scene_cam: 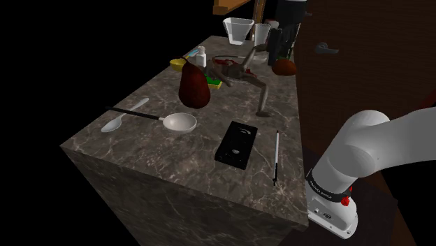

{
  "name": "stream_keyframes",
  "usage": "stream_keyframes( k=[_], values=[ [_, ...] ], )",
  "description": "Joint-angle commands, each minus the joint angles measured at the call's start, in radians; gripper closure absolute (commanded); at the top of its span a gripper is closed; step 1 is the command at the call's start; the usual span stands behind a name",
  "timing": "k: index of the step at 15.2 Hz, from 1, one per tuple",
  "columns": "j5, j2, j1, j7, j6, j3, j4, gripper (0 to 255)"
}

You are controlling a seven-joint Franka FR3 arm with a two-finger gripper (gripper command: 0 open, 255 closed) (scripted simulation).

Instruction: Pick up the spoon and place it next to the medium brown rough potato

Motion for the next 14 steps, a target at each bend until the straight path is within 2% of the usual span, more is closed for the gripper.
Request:
stream_keyframes(
  k=[1,7,14],
  values=[
    [0.000,0.000,0.000,0.000,0.000,0.000,0.000,0],
    [0.135,0.024,-0.010,0.282,0.051,0.142,-0.031,0],
    [0.268,0.130,-0.033,0.602,0.148,0.309,0.005,0]
  ],
)
